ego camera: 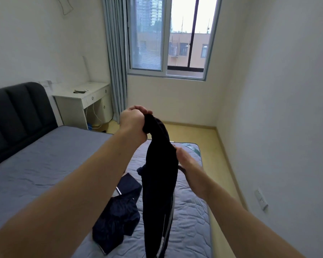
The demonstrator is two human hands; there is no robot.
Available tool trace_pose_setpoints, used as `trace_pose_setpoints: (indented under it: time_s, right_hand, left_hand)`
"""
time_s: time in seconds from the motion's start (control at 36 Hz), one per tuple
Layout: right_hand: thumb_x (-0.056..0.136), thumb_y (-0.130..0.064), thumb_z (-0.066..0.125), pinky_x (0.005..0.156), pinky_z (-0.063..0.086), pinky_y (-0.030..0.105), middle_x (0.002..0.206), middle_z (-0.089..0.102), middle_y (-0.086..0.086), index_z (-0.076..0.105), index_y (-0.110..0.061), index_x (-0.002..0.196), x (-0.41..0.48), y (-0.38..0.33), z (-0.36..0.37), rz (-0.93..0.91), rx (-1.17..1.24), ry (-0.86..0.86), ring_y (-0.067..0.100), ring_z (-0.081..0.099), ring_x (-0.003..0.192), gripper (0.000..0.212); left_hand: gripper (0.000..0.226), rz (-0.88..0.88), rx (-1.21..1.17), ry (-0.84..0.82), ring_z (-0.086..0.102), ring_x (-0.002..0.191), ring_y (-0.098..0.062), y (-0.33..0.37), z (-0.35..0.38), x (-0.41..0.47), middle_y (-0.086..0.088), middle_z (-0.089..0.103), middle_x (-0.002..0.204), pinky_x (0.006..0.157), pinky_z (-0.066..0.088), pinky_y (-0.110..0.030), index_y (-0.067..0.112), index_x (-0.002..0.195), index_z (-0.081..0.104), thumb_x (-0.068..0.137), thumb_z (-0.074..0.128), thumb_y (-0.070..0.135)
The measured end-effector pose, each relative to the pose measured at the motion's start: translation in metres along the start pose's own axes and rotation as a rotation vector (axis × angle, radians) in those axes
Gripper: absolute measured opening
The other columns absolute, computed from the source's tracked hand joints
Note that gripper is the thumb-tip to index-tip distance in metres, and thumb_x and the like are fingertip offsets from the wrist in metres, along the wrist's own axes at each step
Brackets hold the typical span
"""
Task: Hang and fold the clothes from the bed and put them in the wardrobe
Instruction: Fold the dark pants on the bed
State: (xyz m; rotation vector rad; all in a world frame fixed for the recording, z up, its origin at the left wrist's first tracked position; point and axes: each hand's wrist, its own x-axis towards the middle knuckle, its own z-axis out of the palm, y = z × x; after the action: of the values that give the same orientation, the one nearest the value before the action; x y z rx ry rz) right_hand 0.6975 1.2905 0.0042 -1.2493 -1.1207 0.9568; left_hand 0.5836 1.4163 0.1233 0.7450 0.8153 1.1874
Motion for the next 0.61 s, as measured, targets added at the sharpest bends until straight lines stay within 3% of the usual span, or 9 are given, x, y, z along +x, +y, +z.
trace_pose_setpoints:
  time_s: [0.06,0.11,0.22,0.28,0.31,0.33,0.39,0.47,0.61]
  right_hand:
    - [0.072,-0.077,0.070,0.096,0.050,0.023,0.137,0.058,-0.007,0.059,-0.040,0.125,0.002,-0.002,-0.001,-0.037,-0.278,0.043,0.012,0.054,0.128,0.066]
    - [0.074,-0.061,0.078,0.107,0.044,0.036,0.144,0.051,-0.003,0.060,-0.028,0.125,0.009,-0.002,-0.003,-0.099,-0.626,0.165,0.015,0.047,0.132,0.064]
    - [0.086,-0.041,0.075,0.070,0.050,0.036,0.085,0.068,-0.003,0.067,-0.018,0.095,0.022,-0.032,-0.011,-0.197,-0.698,0.379,0.017,0.063,0.077,0.026]
    - [0.087,-0.041,0.074,0.064,0.047,0.034,0.073,0.064,-0.007,0.065,-0.020,0.088,0.031,-0.055,-0.024,-0.192,-0.688,0.408,0.016,0.060,0.068,0.023]
    - [0.087,-0.041,0.074,0.062,0.046,0.031,0.072,0.063,-0.009,0.065,-0.022,0.088,0.036,-0.067,-0.031,-0.205,-0.715,0.407,0.015,0.060,0.067,0.022]
    - [0.086,-0.043,0.073,0.062,0.047,0.029,0.074,0.065,-0.011,0.066,-0.024,0.090,0.040,-0.080,-0.037,-0.221,-0.756,0.395,0.012,0.061,0.069,0.021]
    - [0.086,-0.046,0.072,0.065,0.051,0.029,0.082,0.069,-0.009,0.068,-0.024,0.097,0.048,-0.104,-0.048,-0.264,-0.858,0.339,0.011,0.065,0.075,0.025]
    - [0.085,-0.049,0.073,0.061,0.046,0.025,0.080,0.066,-0.012,0.063,-0.032,0.089,0.059,-0.134,-0.065,-0.296,-0.981,0.236,0.007,0.063,0.072,0.020]
    - [0.070,-0.078,0.064,0.060,0.053,0.029,0.076,0.063,-0.014,0.058,-0.034,0.084,0.068,-0.177,-0.092,-0.310,-1.253,0.181,0.008,0.063,0.069,0.046]
  left_hand:
    - [0.039,0.019,-0.049,0.063,0.049,0.054,-0.023,0.008,0.007,0.002,-0.013,0.052,0.065,0.058,0.046,-0.030,0.010,0.065,0.050,0.080,0.021,-0.013]
    - [0.040,0.039,-0.071,0.073,0.047,0.051,-0.021,0.015,0.013,0.003,-0.010,0.050,0.064,0.053,0.045,-0.028,0.011,0.066,0.051,0.080,0.022,-0.013]
    - [0.039,0.115,0.145,-0.018,0.057,0.061,-0.021,0.033,0.018,0.015,-0.011,0.058,0.073,0.058,0.052,-0.029,0.009,0.077,0.061,0.088,0.029,-0.009]
    - [0.020,0.139,0.396,-0.153,0.064,0.071,-0.022,0.048,0.014,0.023,-0.012,0.065,0.086,0.063,0.055,-0.031,0.006,0.098,0.066,0.097,0.046,0.011]
    - [0.031,0.137,0.520,-0.251,0.067,0.074,-0.022,0.055,0.012,0.026,-0.011,0.067,0.088,0.065,0.055,-0.032,0.005,0.108,0.064,0.097,0.057,0.032]
    - [0.060,0.135,0.660,-0.350,0.069,0.076,-0.023,0.064,0.009,0.030,-0.011,0.069,0.090,0.067,0.055,-0.033,0.005,0.113,0.062,0.087,0.065,0.058]
    - [0.096,0.152,1.007,-0.510,0.073,0.085,-0.026,0.077,0.005,0.030,-0.011,0.072,0.098,0.073,0.060,-0.037,0.011,0.113,0.061,0.054,0.072,0.086]
    - [0.077,0.196,1.310,-0.652,0.074,0.088,-0.029,0.084,0.000,0.032,-0.011,0.074,0.099,0.082,0.061,-0.046,0.016,0.108,0.066,0.057,0.083,0.070]
    - [0.042,0.487,1.450,-0.519,0.068,0.058,-0.010,0.100,0.001,0.048,0.005,0.073,0.071,0.056,0.048,-0.023,0.023,0.090,0.074,0.088,0.060,0.063]
